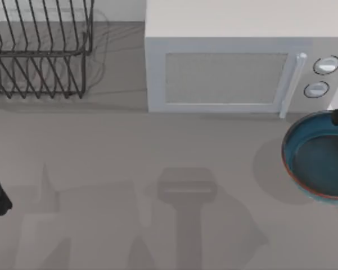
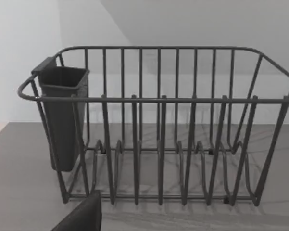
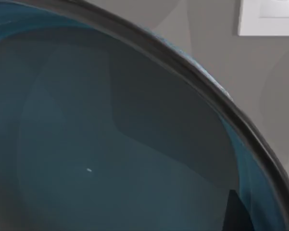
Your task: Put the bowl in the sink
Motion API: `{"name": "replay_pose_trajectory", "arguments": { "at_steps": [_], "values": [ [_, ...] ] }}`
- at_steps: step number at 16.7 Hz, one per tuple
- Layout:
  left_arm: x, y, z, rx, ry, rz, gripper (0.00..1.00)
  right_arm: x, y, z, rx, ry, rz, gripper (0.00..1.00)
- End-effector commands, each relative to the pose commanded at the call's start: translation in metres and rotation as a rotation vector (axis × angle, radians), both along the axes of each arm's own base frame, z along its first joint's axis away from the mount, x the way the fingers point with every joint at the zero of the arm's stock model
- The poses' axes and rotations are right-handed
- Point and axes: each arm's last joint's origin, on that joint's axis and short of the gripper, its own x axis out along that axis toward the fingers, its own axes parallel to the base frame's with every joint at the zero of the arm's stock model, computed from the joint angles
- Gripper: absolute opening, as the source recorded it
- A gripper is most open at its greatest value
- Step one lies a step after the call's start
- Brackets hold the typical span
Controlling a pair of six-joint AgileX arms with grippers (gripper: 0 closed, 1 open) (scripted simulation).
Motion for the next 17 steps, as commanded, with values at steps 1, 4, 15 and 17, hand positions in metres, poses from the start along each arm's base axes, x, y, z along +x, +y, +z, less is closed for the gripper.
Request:
{"name": "replay_pose_trajectory", "arguments": {
  "at_steps": [1,4,15,17],
  "values": [
    [0.0,0.0,0.0,0.0,0.0,0.0,1.0,0.0,0.0,0.0,0.0,0.0,0.0,0.0],
    [0.0,0.0,0.0,0.0,0.0,0.0,1.0,0.003,-0.009,-0.006,0.047,-0.028,-0.039,0.0],
    [0.0,0.0,0.0,0.0,0.0,0.0,1.0,0.019,-0.12,-0.092,0.374,-0.501,-0.327,0.0],
    [0.0,0.0,0.0,0.0,0.0,0.0,1.0,0.018,-0.14,-0.105,0.381,-0.663,-0.323,0.0]
  ]
}}
